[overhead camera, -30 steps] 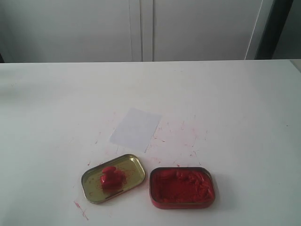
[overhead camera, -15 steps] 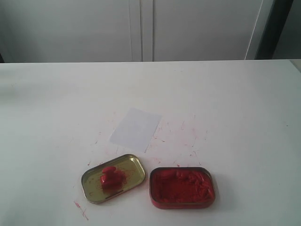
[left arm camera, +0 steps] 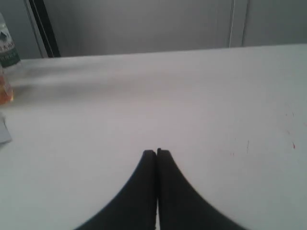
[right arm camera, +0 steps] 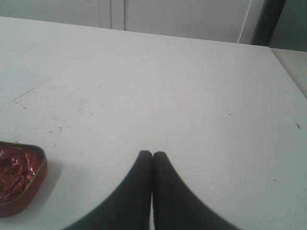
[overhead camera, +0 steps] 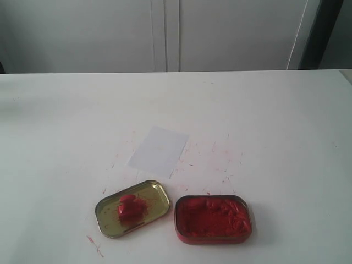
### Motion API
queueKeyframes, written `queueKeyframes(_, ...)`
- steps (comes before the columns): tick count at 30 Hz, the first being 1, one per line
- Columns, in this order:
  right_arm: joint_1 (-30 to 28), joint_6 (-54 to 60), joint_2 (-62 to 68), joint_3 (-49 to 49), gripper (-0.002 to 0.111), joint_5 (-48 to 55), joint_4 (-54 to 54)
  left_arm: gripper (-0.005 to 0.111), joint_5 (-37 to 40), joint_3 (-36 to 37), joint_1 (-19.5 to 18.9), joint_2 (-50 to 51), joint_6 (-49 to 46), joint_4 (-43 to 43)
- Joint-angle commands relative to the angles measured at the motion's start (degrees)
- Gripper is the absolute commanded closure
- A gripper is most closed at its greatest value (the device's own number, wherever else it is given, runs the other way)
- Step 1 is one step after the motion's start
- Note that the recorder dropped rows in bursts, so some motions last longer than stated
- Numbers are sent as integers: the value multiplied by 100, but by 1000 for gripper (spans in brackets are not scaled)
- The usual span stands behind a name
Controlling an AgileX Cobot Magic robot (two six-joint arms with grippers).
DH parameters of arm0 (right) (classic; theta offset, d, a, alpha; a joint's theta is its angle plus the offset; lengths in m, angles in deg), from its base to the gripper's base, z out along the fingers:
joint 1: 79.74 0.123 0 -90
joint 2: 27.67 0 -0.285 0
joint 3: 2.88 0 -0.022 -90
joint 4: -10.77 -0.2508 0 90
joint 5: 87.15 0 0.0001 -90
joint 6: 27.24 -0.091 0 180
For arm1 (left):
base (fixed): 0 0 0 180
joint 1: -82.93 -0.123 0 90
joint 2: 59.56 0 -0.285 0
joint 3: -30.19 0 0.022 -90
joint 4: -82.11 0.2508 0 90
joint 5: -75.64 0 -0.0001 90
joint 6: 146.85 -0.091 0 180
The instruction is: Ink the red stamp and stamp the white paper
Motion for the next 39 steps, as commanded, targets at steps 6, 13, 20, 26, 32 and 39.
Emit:
queueKeyframes(6,-20,-14,-26,29,108,-93,14,107,-867,27,38,-25,0,-22)
queueKeyframes(13,-20,-14,-26,29,108,-93,14,107,-867,27,38,-25,0,-22)
queueKeyframes(20,-20,-14,-26,29,108,-93,14,107,-852,27,38,-25,0,-22)
queueKeyframes(26,-20,-14,-26,29,108,-93,14,107,-864,27,38,-25,0,-22)
queueKeyframes(32,-20,-14,-26,29,108,-93,14,107,-176,-312,38,-25,0,-22)
queueKeyframes(39,-20,-14,-26,29,108,-93,14,107,852,-1078,38,-10,0,271)
